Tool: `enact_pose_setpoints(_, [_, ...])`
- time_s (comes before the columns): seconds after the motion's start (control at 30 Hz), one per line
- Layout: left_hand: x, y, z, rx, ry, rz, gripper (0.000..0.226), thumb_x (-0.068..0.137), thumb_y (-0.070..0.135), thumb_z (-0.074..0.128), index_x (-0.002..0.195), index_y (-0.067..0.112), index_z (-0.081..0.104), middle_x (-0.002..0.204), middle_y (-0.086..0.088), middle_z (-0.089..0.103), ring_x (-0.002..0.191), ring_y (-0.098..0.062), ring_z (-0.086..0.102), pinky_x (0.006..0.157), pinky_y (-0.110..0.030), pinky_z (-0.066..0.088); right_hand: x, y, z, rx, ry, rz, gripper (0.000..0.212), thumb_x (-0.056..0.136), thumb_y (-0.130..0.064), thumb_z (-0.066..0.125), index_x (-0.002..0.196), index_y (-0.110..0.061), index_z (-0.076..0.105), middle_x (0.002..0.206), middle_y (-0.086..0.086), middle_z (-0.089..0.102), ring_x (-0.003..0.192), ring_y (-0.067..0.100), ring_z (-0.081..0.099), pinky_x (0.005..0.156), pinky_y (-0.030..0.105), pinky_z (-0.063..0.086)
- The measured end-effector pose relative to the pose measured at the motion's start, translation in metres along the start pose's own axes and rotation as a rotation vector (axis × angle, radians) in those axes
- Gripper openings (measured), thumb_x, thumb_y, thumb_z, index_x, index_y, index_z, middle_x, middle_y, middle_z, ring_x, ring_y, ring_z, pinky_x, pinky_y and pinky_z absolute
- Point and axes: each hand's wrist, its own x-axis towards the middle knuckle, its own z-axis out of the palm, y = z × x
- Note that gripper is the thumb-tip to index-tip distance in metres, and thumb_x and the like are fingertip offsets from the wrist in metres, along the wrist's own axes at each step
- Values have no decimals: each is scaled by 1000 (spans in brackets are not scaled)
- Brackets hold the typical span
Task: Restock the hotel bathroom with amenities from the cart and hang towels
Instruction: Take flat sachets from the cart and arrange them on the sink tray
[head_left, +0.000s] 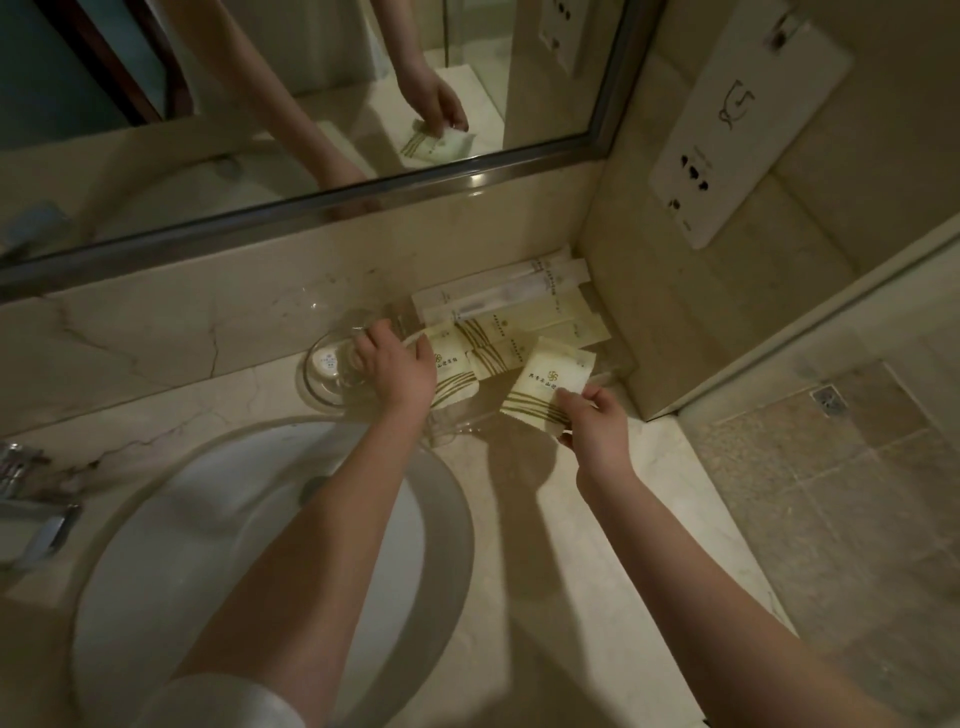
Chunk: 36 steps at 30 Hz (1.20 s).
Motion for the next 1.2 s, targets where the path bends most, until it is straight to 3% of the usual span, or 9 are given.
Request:
enact_pose_setpoints(0.07, [-10, 1, -6, 92, -19, 197, 49, 85, 28, 62, 126, 5, 48, 138, -16, 38, 126, -35, 33, 106, -43, 31, 3, -1, -4, 23, 54, 14, 30, 88, -11, 59, 67, -19, 38, 70, 0, 52, 62, 14, 50, 56, 25, 40])
enact_pose_setpoints(0.13, [-21, 7, -10, 216, -151, 406, 53, 86, 37, 60, 134, 16, 47, 146, -8, 33, 136, -30, 23, 111, -44, 25, 7, 0, -10, 67, 102, 40, 33, 87, -11, 59, 67, -19, 35, 69, 1, 48, 59, 15, 46, 52, 25, 39])
enact_pose_setpoints(0.27, [-30, 11, -4, 513, -404, 650, 58, 94, 49, 39, 147, 28, 26, 159, 1, 8, 147, -22, -5, 117, -50, 4, 15, 5, -10, 144, 143, 121, 32, 89, -13, 59, 68, -19, 35, 69, 1, 48, 55, 14, 48, 51, 25, 39])
enact_pose_setpoints(0.5, [-23, 1, 13, 611, -482, 710, 50, 100, 39, 29, 148, 29, 21, 160, 1, 8, 147, -19, -5, 116, -49, -3, 29, 4, -8, 169, 182, 136, 35, 88, -13, 62, 67, -19, 35, 65, 1, 47, 54, 15, 45, 51, 26, 38])
enact_pose_setpoints(0.73, [-32, 26, 24, 691, -505, 834, 53, 100, 38, 27, 150, 26, 14, 160, 3, 2, 147, -17, -5, 117, -52, -3, 44, -15, -24, -27, 301, -51, 20, 85, -20, 65, 71, -21, 50, 78, 2, 59, 81, 26, 59, 82, 45, 50])
enact_pose_setpoints(1.0, [-32, 25, 28, 783, -538, 763, 52, 101, 34, 21, 150, 25, 10, 160, 4, 0, 147, -18, 1, 117, -51, 0, 47, -18, -29, -16, 285, -132, 23, 86, -16, 63, 69, -21, 49, 76, 0, 60, 79, 24, 59, 77, 42, 50])
enact_pose_setpoints(1.2, [-35, 25, 19, 698, -506, 756, 52, 100, 35, 27, 150, 24, 14, 160, 2, 3, 147, -18, -1, 118, -49, 0, 46, -14, -28, 24, 280, -62, 22, 84, -18, 66, 72, -21, 47, 84, 6, 59, 75, 21, 55, 72, 37, 46])
